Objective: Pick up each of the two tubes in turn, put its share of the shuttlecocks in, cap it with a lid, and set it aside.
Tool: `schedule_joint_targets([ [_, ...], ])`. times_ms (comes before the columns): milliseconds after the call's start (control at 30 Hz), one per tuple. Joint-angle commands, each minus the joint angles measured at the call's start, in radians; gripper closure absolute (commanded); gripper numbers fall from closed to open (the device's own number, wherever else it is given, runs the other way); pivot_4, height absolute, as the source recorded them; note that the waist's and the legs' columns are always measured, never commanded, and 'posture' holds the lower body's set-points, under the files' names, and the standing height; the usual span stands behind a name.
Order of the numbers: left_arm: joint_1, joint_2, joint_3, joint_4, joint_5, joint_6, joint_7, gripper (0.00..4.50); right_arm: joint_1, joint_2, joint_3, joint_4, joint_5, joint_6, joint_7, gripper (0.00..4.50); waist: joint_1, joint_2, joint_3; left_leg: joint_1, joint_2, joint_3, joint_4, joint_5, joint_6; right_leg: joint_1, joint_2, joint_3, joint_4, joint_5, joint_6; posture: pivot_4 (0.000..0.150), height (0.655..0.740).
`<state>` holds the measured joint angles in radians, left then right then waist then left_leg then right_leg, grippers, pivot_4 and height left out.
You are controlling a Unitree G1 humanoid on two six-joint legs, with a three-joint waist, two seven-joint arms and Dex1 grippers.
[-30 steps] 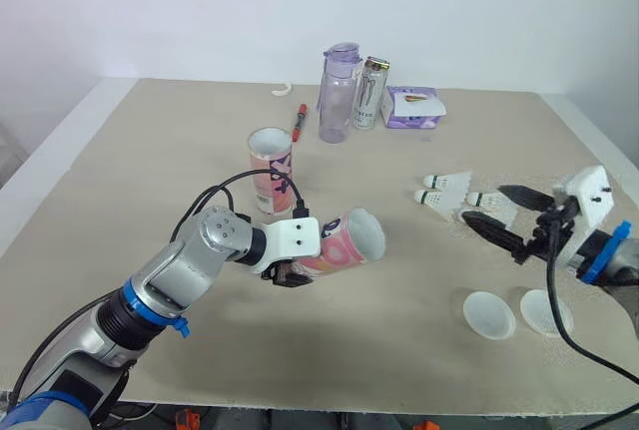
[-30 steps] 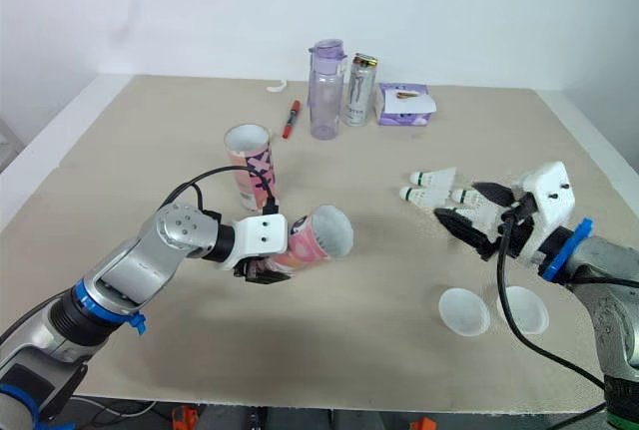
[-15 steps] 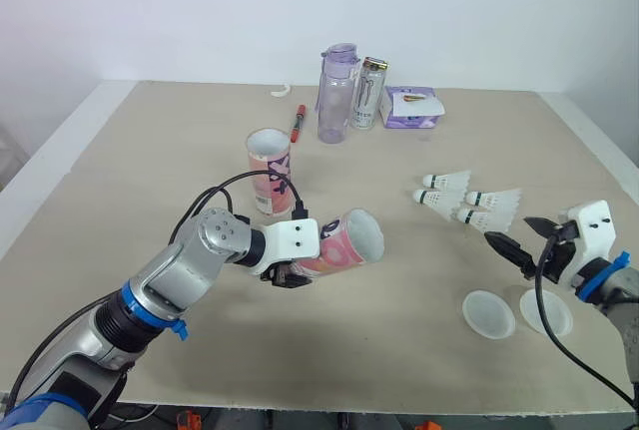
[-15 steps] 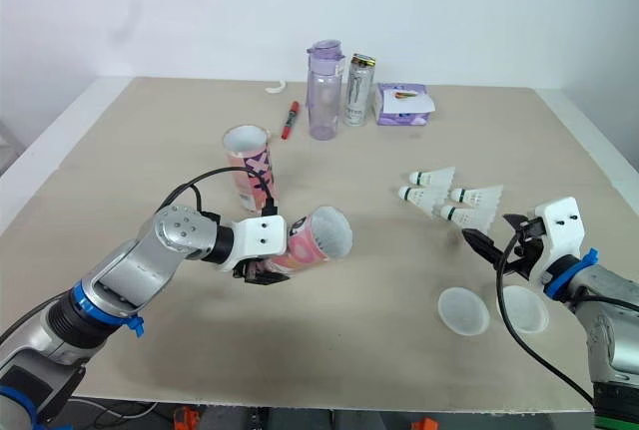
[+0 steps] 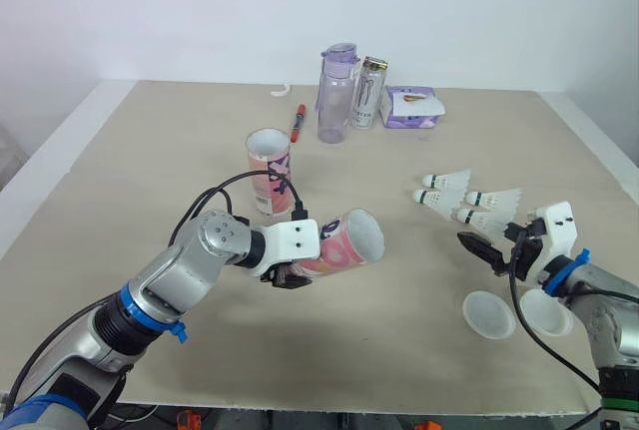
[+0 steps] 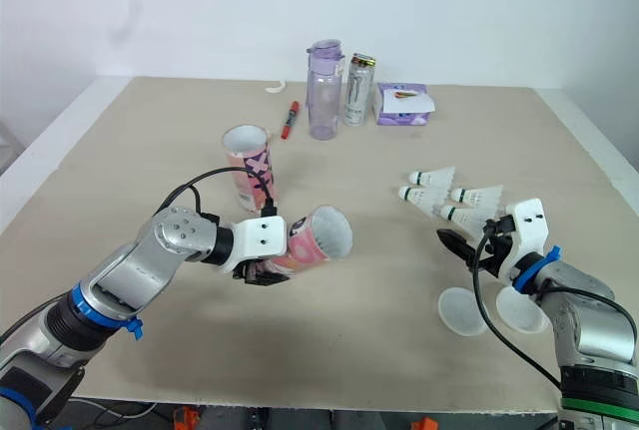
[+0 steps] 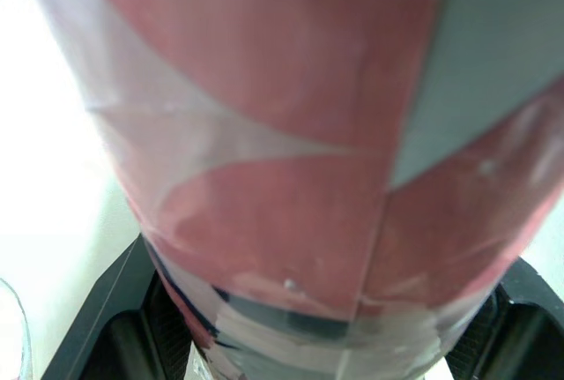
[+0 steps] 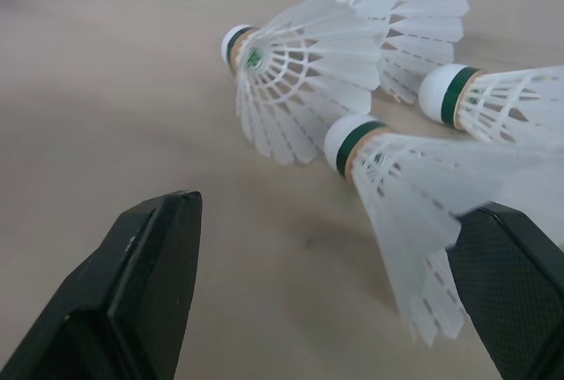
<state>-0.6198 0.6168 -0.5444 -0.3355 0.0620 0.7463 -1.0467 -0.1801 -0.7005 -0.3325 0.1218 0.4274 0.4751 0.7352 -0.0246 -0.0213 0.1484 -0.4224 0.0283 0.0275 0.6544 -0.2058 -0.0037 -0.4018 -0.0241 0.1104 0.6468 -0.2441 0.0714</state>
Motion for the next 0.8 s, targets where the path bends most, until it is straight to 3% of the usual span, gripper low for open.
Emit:
schedule_joint_targets([
  [33,0.034,0.023,-0.047,0.035,0.022,0.039,0.002,1.49,-0.045,-0.004,-0.003,0.031,0.007,0.010,0.001,0.05,0.000,0.000,0.000,0.000,0.000,0.000,0.000,0.000,0.000,0.000,0.000,0.000,0.000,0.000,0.000,0.150,0.7400],
  [133,0.034,0.023,-0.048,0.036,0.024,0.039,0.004,1.49,-0.061,-0.004,-0.001,0.063,0.000,0.006,0.000,0.43,0.000,0.000,0.000,0.000,0.000,0.000,0.000,0.000,0.000,0.000,0.000,0.000,0.000,0.000,0.000,0.150,0.7400],
  [233,0.037,0.025,-0.049,0.037,0.028,0.038,0.008,1.49,-0.079,0.005,-0.012,0.085,0.007,0.011,-0.015,1.24,0.000,0.000,0.000,0.000,0.000,0.000,0.000,0.000,0.000,0.000,0.000,0.000,0.000,0.000,0.000,0.150,0.7400],
  [267,0.038,0.025,-0.050,0.036,0.028,0.039,0.008,1.49,-0.082,0.005,-0.012,0.090,0.008,0.010,-0.015,1.84,-0.001,0.000,0.000,0.000,0.000,0.000,0.000,0.000,0.000,0.000,0.000,0.000,0.000,0.000,0.000,0.150,0.7400],
  [500,0.040,0.025,-0.052,0.038,0.027,0.038,0.014,1.49,-0.095,0.010,-0.017,0.110,0.009,0.007,-0.028,4.37,-0.001,0.000,0.000,0.000,0.000,0.000,0.000,0.000,0.000,0.000,0.000,0.000,0.000,0.000,0.000,0.150,0.7400],
  [800,0.039,0.022,-0.053,0.046,0.026,0.033,0.016,1.49,-0.034,-0.008,-0.033,0.005,0.024,0.026,-0.022,4.46,-0.001,0.000,0.000,0.000,0.000,0.000,0.000,0.000,0.000,0.000,0.000,0.000,0.000,0.000,0.000,0.150,0.7400],
])
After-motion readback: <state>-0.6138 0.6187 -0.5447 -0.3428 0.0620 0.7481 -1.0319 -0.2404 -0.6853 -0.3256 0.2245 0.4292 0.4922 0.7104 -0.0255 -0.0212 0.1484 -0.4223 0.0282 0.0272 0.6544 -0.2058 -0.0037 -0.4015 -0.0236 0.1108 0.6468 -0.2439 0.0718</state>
